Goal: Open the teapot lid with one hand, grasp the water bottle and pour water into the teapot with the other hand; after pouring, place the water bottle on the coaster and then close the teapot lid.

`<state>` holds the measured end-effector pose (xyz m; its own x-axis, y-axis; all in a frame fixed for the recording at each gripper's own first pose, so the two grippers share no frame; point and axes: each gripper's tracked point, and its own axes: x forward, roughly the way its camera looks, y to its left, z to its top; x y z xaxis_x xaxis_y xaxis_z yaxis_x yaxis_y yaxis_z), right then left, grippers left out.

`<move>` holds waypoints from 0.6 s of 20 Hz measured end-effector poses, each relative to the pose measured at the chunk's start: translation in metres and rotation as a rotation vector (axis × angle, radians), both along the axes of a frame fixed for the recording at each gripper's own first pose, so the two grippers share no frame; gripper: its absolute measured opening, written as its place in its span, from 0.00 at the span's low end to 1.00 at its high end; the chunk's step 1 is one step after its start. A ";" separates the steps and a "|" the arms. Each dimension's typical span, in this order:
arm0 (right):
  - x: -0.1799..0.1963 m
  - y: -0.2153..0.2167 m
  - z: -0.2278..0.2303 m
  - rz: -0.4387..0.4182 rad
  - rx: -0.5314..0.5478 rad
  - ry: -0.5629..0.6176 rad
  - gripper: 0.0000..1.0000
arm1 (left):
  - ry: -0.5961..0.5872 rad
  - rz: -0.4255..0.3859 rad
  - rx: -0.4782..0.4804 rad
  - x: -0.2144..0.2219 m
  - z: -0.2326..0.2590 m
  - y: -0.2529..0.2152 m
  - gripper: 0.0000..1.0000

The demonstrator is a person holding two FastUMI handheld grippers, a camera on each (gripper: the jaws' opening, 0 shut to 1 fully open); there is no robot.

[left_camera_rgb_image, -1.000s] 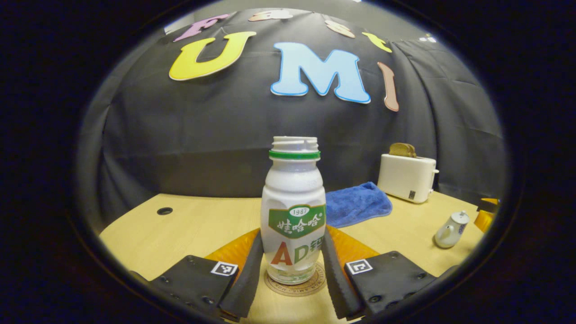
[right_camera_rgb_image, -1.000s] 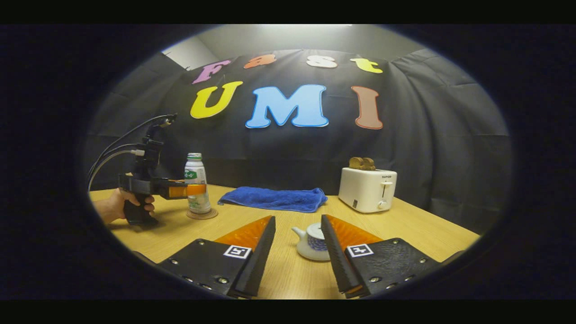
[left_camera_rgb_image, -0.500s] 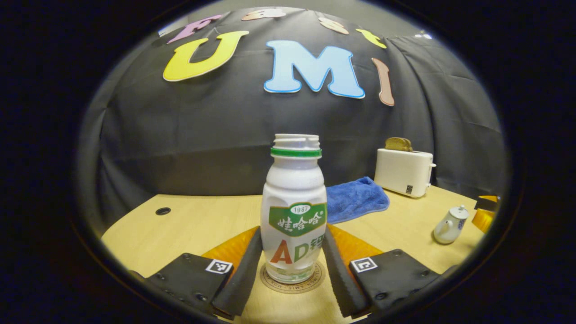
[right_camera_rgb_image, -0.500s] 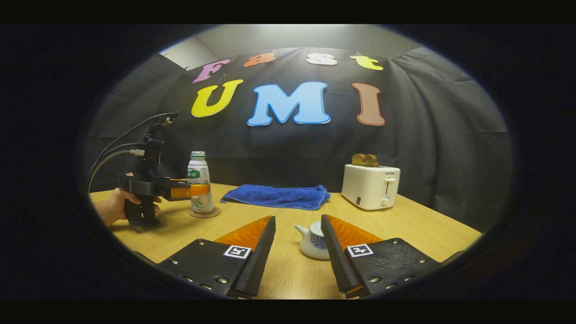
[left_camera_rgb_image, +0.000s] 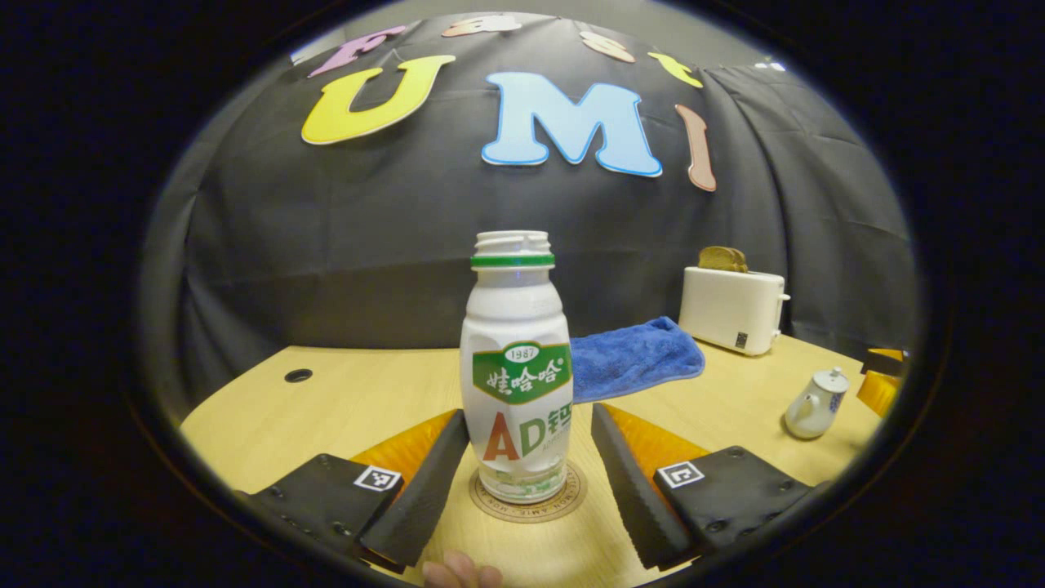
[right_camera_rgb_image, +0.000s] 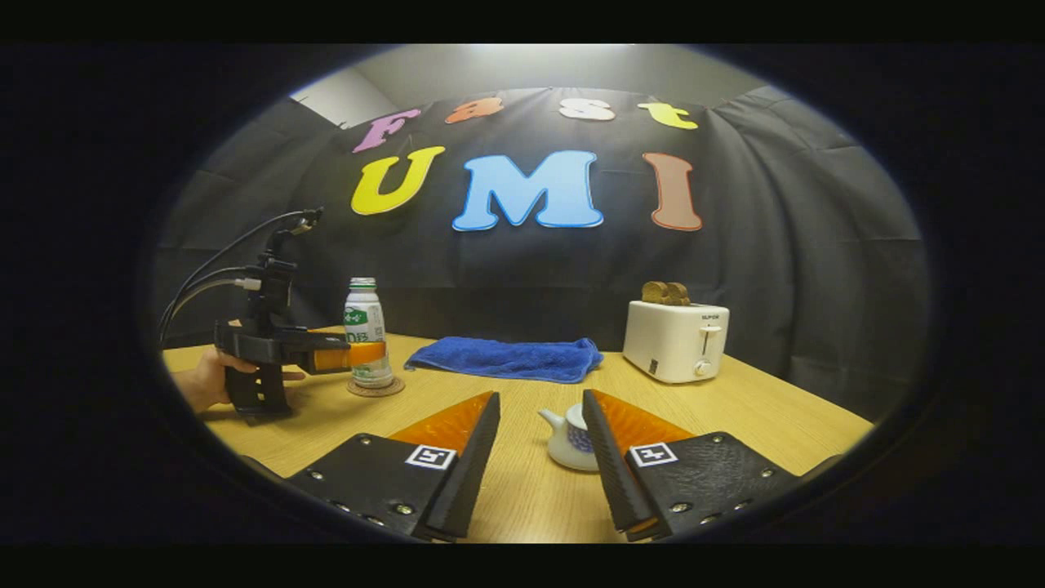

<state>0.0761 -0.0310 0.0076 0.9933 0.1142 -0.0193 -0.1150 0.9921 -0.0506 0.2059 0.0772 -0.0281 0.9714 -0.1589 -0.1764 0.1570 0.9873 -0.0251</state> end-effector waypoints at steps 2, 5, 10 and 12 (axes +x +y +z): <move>-0.001 0.000 0.001 0.002 -0.003 -0.003 0.63 | 0.001 0.005 0.010 -0.003 0.001 0.001 1.00; -0.001 0.001 0.001 0.001 -0.007 -0.006 0.63 | 0.006 0.051 0.026 -0.014 0.000 0.014 1.00; -0.002 0.006 0.000 0.004 -0.034 -0.011 0.63 | -0.021 0.082 0.013 -0.064 0.010 0.026 1.00; -0.004 0.013 0.001 0.007 -0.039 -0.005 0.63 | -0.045 0.068 -0.048 -0.095 0.020 0.012 1.00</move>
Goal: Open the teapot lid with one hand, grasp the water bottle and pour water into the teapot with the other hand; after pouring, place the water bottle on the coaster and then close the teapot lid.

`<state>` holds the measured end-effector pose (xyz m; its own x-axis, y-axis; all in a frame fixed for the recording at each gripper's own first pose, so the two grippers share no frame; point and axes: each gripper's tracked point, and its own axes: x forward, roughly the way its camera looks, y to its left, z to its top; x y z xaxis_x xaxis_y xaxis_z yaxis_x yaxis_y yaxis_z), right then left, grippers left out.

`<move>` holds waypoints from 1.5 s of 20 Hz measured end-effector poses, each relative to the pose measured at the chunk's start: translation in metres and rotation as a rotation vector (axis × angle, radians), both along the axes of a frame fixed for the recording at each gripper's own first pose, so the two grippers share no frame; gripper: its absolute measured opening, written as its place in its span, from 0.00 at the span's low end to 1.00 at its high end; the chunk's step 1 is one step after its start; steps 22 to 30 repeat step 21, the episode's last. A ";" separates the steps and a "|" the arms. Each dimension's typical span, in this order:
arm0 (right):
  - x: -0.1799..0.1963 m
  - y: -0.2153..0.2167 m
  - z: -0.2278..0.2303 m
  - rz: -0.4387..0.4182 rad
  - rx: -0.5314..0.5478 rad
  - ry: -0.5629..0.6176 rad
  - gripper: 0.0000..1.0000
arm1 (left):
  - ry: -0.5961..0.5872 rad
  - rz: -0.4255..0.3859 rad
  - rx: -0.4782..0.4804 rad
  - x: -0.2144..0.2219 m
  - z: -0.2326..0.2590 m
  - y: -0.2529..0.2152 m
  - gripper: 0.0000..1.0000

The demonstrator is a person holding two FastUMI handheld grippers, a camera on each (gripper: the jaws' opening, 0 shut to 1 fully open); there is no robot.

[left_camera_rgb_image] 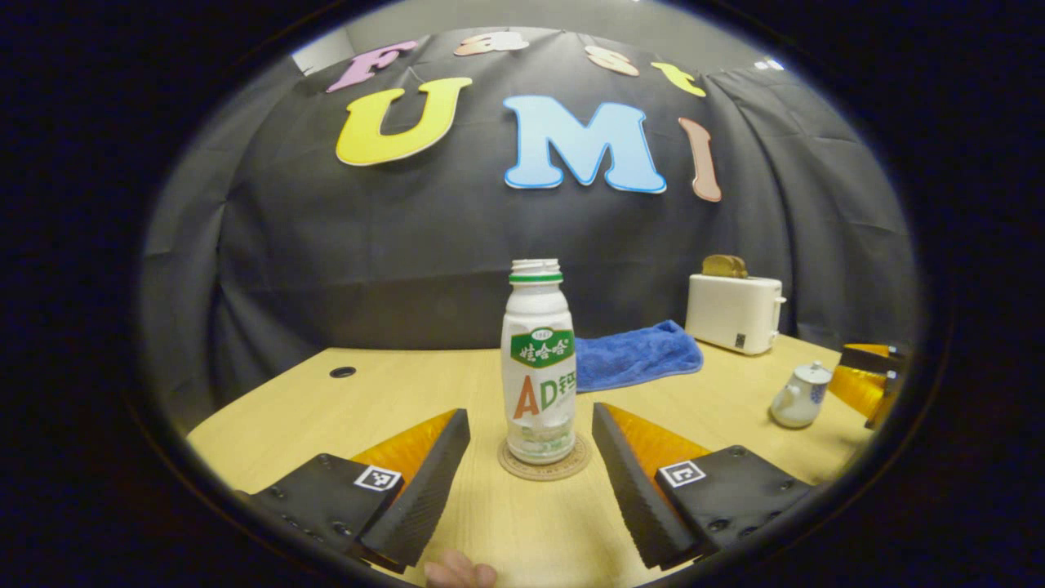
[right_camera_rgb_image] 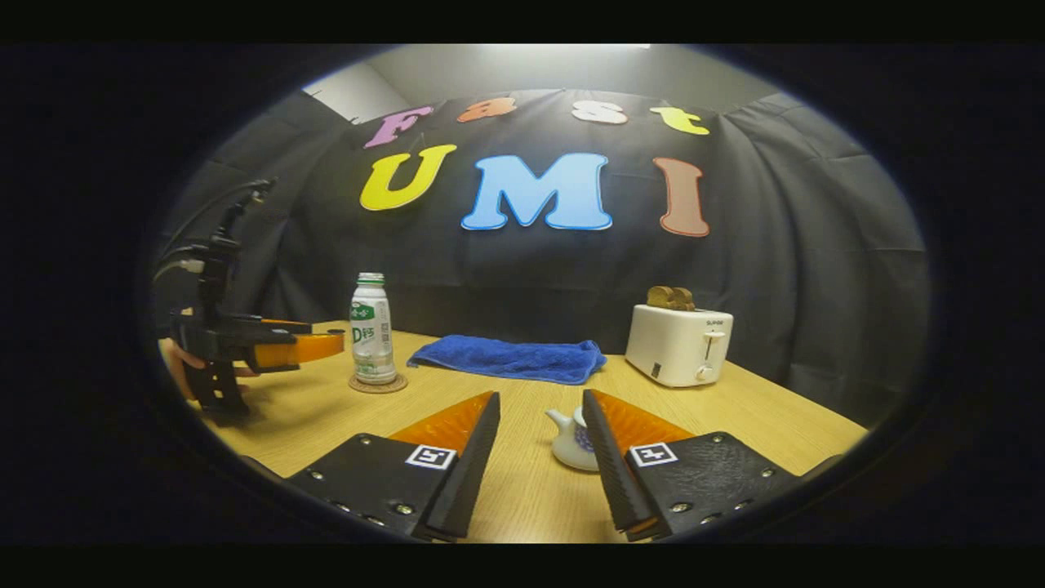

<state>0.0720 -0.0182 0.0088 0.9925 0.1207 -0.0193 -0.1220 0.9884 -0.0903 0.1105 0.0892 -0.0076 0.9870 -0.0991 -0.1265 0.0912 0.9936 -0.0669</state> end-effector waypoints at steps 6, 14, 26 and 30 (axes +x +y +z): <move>-0.032 0.028 -0.016 -0.017 0.063 0.063 0.80 | -0.040 0.033 0.028 -0.074 -0.001 -0.054 0.99; -0.059 0.026 -0.009 -0.112 0.089 -0.018 0.83 | -0.119 0.096 0.052 -0.110 0.004 -0.070 1.00; -0.076 0.030 -0.009 -0.136 0.088 -0.015 0.83 | -0.120 0.115 0.053 -0.120 0.005 -0.072 1.00; -0.076 0.030 -0.009 -0.136 0.088 -0.015 0.83 | -0.120 0.115 0.053 -0.120 0.005 -0.072 1.00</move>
